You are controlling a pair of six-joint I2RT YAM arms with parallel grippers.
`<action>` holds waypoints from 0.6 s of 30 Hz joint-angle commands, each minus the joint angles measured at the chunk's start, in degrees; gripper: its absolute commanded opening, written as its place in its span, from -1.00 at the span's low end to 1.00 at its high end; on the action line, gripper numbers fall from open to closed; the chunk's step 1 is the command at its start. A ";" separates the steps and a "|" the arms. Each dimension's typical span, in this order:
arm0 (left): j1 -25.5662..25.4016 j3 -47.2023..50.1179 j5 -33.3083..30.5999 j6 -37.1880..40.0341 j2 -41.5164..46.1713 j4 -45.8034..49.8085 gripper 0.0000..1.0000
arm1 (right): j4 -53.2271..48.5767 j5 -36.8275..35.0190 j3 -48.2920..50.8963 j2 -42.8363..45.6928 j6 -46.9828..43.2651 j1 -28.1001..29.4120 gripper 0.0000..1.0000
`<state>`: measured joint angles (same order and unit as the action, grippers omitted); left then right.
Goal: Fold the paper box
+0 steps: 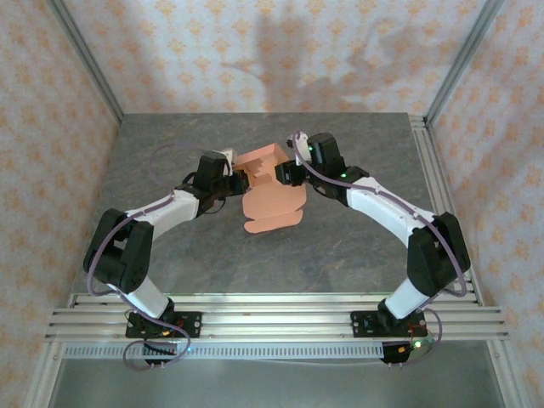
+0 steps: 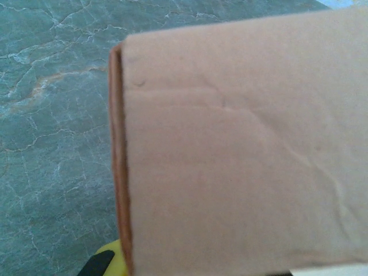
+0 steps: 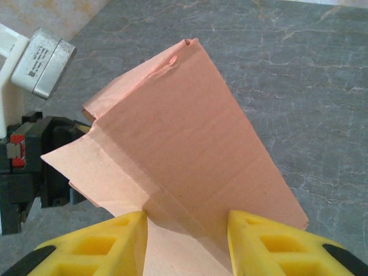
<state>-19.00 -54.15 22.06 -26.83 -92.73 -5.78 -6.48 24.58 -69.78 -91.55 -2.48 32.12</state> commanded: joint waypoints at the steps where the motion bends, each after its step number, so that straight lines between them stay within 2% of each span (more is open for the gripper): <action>1: -0.51 -0.08 1.94 0.20 2.50 -2.48 -1.00 | -0.12 -5.76 -2.18 -1.20 -0.87 2.39 -0.19; 6: -0.51 -0.23 2.11 -0.02 2.25 -2.96 -1.00 | 1.25 -15.85 -2.73 -2.07 -1.24 4.87 -0.24; 11: -0.52 -0.17 2.20 0.07 2.18 -2.91 -1.00 | 1.31 -27.04 -3.49 -3.73 -5.66 7.71 -0.27; 18: -0.51 -0.28 2.29 0.13 2.16 -2.81 -1.00 | 0.14 -32.16 -5.85 -6.05 -7.71 9.27 -0.32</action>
<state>-18.98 -54.15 21.89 -27.07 -92.73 -5.80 -6.44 -4.29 -73.10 -96.29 -8.43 40.18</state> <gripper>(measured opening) 0.049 0.344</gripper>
